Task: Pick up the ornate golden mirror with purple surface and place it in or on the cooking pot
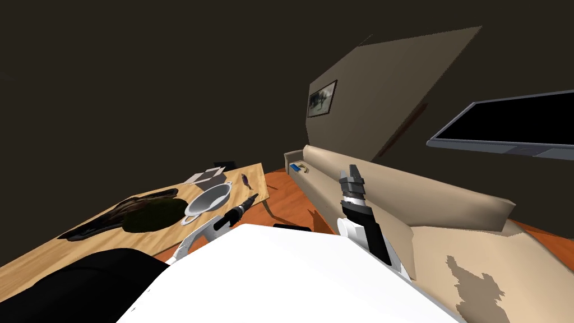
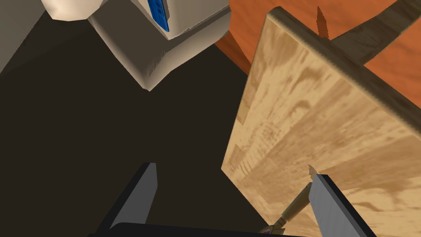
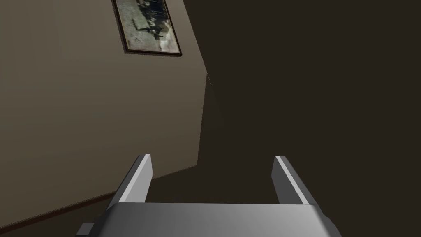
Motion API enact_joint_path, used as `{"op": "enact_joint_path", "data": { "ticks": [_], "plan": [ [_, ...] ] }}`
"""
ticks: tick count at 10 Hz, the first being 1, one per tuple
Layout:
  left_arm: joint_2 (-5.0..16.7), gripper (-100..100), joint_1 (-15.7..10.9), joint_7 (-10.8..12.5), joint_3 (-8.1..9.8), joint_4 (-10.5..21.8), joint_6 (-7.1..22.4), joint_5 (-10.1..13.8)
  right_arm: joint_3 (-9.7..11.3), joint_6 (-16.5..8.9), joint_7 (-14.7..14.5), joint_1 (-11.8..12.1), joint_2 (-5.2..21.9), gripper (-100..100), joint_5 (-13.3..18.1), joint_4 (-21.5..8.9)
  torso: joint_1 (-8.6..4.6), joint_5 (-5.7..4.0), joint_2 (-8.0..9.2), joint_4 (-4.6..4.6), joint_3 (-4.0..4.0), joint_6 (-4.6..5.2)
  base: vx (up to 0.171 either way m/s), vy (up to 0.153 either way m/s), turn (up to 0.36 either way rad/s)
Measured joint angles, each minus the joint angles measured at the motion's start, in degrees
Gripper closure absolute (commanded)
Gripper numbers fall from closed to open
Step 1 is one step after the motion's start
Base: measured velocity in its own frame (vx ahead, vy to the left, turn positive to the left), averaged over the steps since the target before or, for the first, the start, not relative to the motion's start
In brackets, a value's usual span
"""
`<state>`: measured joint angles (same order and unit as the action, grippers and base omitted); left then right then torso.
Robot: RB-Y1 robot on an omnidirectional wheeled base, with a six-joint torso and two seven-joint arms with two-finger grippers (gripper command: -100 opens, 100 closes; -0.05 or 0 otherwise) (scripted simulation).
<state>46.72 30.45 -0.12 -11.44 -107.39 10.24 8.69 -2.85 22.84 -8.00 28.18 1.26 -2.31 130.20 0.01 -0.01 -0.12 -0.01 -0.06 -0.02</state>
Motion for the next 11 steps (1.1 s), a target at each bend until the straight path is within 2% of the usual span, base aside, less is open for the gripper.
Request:
{"op": "enact_joint_path", "data": {
  "ticks": [4,6,9,11],
  "plan": [
    [5.81,-100,-0.01,-0.76,-0.66,3.21,1.48,1.51,0.0,0.0,0.0,0.0,0.0,0,0.0,0.0,-0.03,-0.01,-0.01,0.0,0.0,-0.01,0.05,-0.027,-0.067],
    [9.2,-100,-0.93,-1.38,-1.35,5.08,3.25,2.57,0.0,0.0,0.0,0.01,0.0,0,0.0,0.0,-0.04,-0.01,-0.09,-0.02,-0.06,-0.01,0.058,-0.028,-0.054],
    [13.05,-100,-1.93,-2.33,-2.45,8.52,4.09,3.48,0.0,0.0,0.0,0.0,0.0,0,0.0,0.0,0.0,0.0,-0.04,-0.01,-0.03,-0.01,0.046,-0.015,-0.042],
    [16.03,-100,-2.39,-2.68,-2.81,9.71,5.05,4.38,0.0,0.0,0.0,0.0,0.0,0,0.0,0.0,0.0,0.0,-0.05,-0.01,-0.03,-0.01,0.068,-0.018,-0.072]
  ]
}}
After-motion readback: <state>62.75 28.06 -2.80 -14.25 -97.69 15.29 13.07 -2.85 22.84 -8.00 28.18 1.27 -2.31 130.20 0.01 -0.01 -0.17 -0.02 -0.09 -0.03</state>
